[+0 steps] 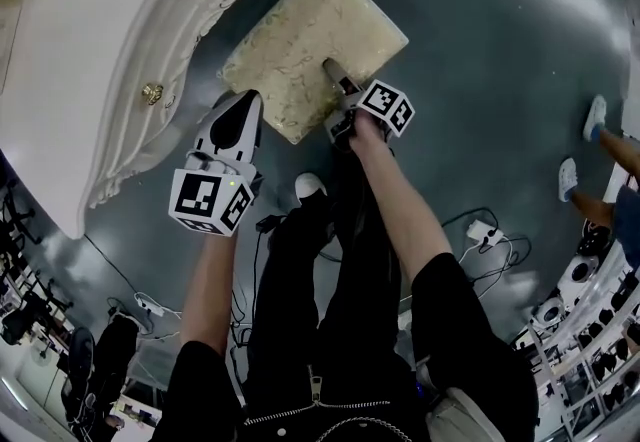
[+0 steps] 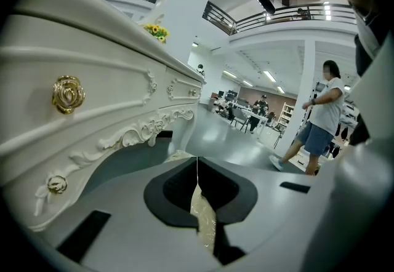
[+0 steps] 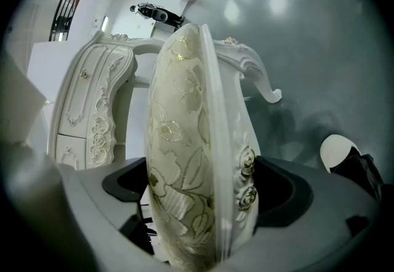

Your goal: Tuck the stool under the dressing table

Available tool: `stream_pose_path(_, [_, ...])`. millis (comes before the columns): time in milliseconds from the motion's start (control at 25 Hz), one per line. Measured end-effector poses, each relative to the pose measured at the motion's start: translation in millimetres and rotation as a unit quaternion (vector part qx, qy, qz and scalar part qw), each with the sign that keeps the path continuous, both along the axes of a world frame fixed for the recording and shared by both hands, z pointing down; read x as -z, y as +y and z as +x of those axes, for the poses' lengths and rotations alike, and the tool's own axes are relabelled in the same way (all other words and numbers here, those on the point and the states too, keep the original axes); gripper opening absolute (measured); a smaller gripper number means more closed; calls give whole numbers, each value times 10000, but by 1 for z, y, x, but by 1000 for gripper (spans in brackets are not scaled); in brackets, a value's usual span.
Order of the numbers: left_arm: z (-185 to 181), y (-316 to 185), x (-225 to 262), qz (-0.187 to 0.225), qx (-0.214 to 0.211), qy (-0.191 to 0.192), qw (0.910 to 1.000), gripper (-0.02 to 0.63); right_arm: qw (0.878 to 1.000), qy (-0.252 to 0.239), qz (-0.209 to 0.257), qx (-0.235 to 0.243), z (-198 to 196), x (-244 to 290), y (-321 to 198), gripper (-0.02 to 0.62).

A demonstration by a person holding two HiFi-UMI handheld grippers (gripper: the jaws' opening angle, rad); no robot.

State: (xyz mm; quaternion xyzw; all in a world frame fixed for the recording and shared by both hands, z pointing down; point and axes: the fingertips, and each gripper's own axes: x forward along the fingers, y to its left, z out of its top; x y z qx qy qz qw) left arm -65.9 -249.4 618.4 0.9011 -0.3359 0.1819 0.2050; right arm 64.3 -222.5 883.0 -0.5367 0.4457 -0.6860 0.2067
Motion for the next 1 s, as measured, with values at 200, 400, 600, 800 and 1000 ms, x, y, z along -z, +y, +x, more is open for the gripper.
stream_pose_path(200, [-1, -5, -4, 42, 96, 32, 9999, 21, 9999, -58, 49, 89, 2, 3, -19, 535])
stream_pose_path(400, [-3, -11, -11, 83, 169, 48, 9998, 21, 9995, -132, 232, 144, 1, 6, -44, 528])
stream_pose_path(600, [-9, -15, -20, 143, 257, 28, 9996, 21, 9983, -256, 479, 207, -1, 8, -66, 508])
stream_pose_path(800, [-19, -21, -30, 186, 335, -5, 9993, 21, 9963, -369, 757, 192, -8, 11, -95, 489])
stream_pose_path(1000, [-22, -23, -41, 234, 381, -20, 9990, 21, 9930, -522, 1042, 215, -14, 10, -123, 472])
